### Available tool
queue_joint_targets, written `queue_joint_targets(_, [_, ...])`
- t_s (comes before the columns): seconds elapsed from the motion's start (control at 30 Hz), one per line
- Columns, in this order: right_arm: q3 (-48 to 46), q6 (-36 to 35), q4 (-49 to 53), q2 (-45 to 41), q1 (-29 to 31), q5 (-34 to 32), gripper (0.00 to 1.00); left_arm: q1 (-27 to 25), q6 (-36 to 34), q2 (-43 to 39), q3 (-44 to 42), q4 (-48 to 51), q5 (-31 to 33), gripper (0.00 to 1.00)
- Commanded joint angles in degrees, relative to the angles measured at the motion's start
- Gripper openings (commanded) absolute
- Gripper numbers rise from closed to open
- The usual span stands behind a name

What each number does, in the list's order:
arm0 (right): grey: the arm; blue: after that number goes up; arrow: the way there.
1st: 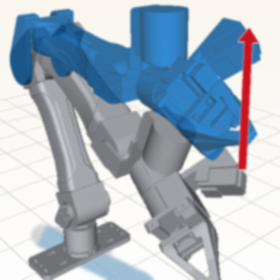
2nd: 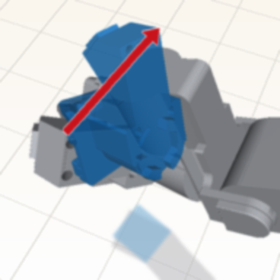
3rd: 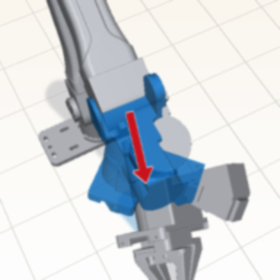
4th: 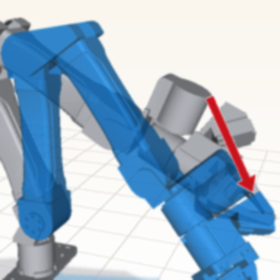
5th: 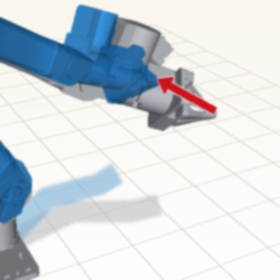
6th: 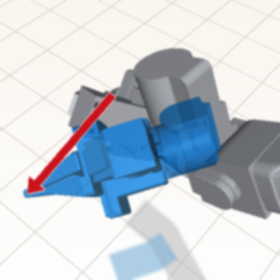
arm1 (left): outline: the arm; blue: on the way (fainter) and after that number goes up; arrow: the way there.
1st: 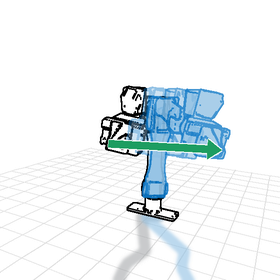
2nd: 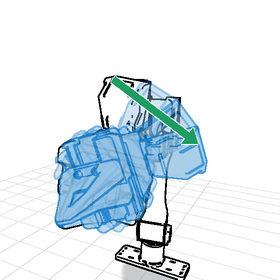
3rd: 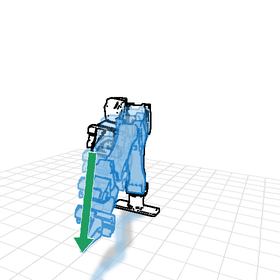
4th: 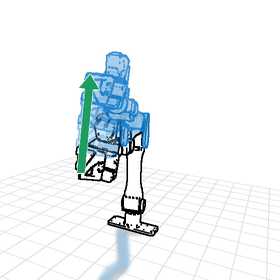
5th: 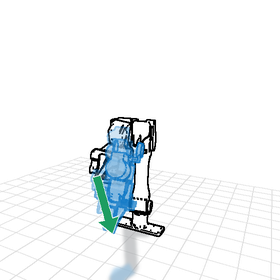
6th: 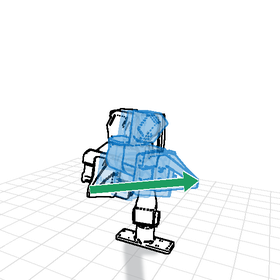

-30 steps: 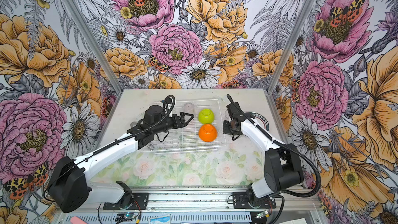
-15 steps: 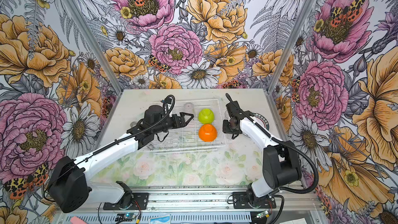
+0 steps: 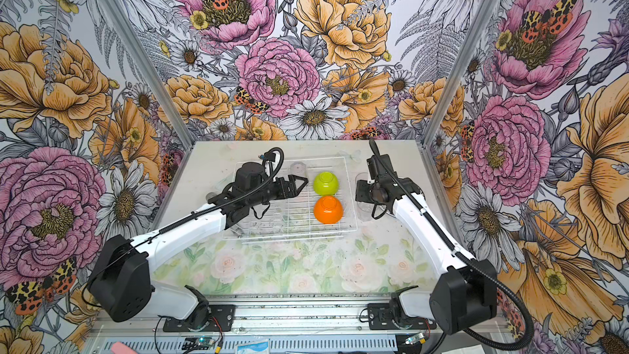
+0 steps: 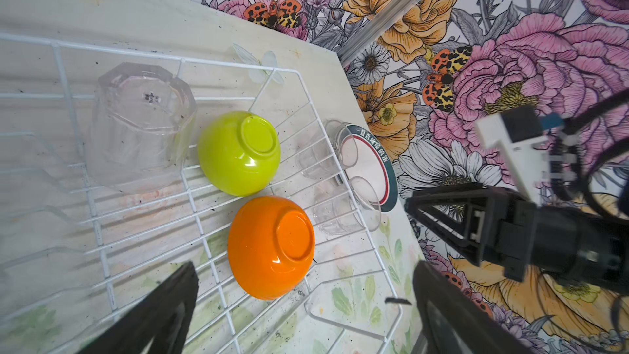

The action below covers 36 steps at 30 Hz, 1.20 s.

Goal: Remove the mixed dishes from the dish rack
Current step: 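Lower the glass beside the first glass and open the right gripper, then draw the right gripper back while the left gripper reaches for a third glass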

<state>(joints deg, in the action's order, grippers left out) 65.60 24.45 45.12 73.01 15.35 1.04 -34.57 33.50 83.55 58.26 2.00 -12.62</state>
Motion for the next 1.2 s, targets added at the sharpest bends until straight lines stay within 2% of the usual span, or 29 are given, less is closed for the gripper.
queue_joint_targets(0.0, [-2.03,1.85,-2.28,-5.6,1.03,-1.19,0.58,0.89,-6.03,3.82,5.4,4.18,4.59,0.99])
queue_joint_targets(0.13, [-10.42,5.76,-10.41,-14.33,3.08,2.14,0.65,1.43,-10.59,10.3,14.15,12.32,6.21,0.99])
queue_joint_targets(0.2, [-16.69,7.02,-18.03,-19.81,4.61,7.42,0.7,1.48,-11.87,12.61,16.53,14.42,7.75,0.99])
queue_joint_targets(0.27, [-21.61,8.77,-23.05,-24.01,5.85,9.67,0.75,1.59,-12.82,14.0,18.12,15.59,9.25,0.99])
queue_joint_targets(0.5, [-29.56,11.21,-27.26,-32.14,7.48,10.82,0.92,2.38,-16.96,20.22,24.55,20.8,14.4,0.99])
queue_joint_targets(0.73, [-35.24,14.01,-27.51,-38.57,7.65,11.51,0.99,2.62,-17.06,24.58,27.46,21.58,14.41,0.99])
queue_joint_targets(0.97, [-39.22,15.8,-27.48,-45.17,7.63,8.76,1.0,2.76,-18.0,27.62,31.31,24.25,16.69,0.98])
queue_joint_targets(1.17, [-40.92,16.71,-27.48,-46.5,7.7,10.35,0.99,2.81,-18.77,29.88,33.5,25.01,17.11,0.99])
